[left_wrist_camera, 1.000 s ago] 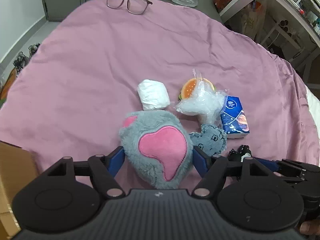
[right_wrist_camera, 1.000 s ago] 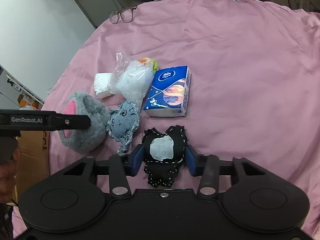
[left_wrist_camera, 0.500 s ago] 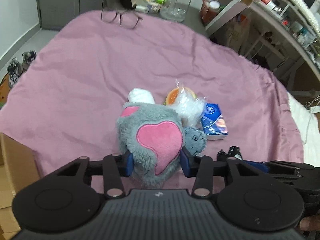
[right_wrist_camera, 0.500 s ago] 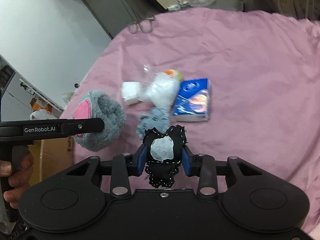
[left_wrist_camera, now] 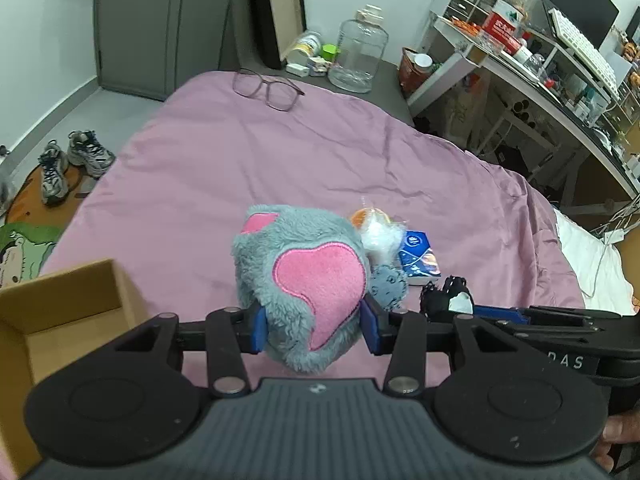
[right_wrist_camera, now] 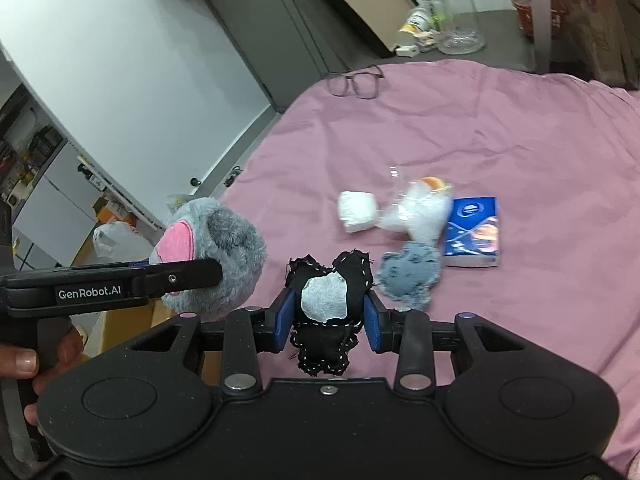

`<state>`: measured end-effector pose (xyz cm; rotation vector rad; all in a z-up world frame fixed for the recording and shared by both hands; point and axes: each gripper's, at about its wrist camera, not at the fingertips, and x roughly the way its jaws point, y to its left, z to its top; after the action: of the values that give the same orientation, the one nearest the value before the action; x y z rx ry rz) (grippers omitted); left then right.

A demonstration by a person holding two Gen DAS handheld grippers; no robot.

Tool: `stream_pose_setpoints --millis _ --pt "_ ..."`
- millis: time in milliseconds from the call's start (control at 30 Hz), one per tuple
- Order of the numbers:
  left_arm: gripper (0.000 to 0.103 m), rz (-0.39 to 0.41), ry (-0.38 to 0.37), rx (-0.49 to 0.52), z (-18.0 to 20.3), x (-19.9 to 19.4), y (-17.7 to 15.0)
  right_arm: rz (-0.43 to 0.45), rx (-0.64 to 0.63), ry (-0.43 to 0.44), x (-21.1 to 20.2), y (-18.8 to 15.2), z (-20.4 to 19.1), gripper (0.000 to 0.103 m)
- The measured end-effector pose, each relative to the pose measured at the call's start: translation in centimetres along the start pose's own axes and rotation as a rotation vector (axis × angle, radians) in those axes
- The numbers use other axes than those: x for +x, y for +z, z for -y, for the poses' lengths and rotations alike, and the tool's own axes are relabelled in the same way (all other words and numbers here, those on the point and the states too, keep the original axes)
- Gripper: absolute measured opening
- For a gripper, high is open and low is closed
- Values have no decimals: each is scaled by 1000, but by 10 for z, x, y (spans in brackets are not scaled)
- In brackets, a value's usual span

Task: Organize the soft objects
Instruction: 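Close the left tool on the grey plush while the right tool grips the black patch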

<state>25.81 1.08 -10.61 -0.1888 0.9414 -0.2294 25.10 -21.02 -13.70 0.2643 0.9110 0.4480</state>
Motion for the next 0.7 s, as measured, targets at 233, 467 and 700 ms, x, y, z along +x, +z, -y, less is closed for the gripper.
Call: stream_pose_setpoints --millis 233,467,700 --pt "44 45 5 -25 -27 -30 -10 5 -57 16 3 -3 -37 36" --pt "45 63 27 -53 -57 -50 -21 11 -92 41 10 -2 -71 36" --pt "45 63 53 -94 -90 -58 -32 -6 -129 64 22 -6 -98 36"
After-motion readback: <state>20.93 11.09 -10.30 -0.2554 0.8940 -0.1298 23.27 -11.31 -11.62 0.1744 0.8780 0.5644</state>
